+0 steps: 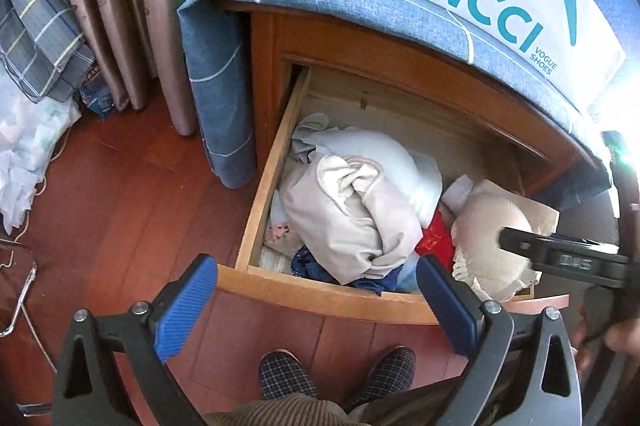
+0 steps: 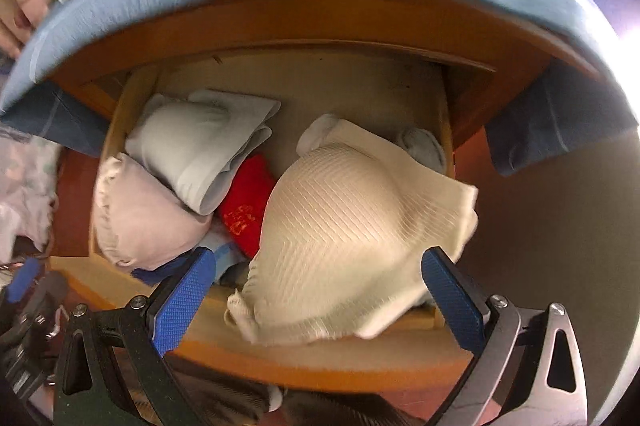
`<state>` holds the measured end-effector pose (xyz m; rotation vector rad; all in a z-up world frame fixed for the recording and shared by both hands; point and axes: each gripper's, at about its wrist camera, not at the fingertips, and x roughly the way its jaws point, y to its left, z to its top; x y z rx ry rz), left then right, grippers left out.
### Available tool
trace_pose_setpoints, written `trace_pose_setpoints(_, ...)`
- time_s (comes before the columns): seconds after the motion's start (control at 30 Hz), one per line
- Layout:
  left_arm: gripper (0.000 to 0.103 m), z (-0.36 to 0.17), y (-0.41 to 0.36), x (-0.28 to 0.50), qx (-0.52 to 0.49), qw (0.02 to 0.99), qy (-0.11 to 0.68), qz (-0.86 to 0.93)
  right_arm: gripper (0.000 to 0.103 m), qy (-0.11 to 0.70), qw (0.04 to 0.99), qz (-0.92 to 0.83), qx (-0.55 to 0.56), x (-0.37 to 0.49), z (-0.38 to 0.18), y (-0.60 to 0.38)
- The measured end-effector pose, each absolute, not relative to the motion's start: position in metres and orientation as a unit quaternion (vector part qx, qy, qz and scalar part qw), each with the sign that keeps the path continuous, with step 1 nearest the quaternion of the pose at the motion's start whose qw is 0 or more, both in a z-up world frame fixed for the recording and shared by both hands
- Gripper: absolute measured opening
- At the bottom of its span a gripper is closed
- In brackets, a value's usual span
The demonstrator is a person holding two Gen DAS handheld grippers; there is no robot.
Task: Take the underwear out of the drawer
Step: 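Lower the open right gripper onto the cream knit bra in the drawer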
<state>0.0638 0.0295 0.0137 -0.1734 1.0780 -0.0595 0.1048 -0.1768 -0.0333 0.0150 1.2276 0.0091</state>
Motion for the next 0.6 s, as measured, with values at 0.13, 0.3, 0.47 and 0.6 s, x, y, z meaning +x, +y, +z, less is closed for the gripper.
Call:
trace_pose_setpoints(0.13, 0.102, 0.011, 0.027, 0.07, -0.077, 0.847, 0.525, -0.033, 0.102, 0.585, 0.811, -0.015, -0.025, 0.116, -0.048, -0.169)
trace_pose_setpoints(0.3, 0.102, 0.008, 0.024, 0.079, -0.07, 0.84, 0.536, -0.045, 0.102, 0.595, 0.803, -0.017, -0.032, 0.127, -0.061, -0.171)
trace_pose_setpoints(0.47, 0.102, 0.007, 0.023, 0.091, -0.049, 0.841, 0.538, -0.042, 0.102, 0.618, 0.785, -0.02, -0.046, 0.135, -0.078, -0.171)
trace_pose_setpoints(0.6, 0.102, 0.003, 0.027, 0.101, -0.051, 0.836, 0.545, -0.042, 0.097, 0.632, 0.773, -0.025, -0.051, 0.137, -0.086, -0.173)
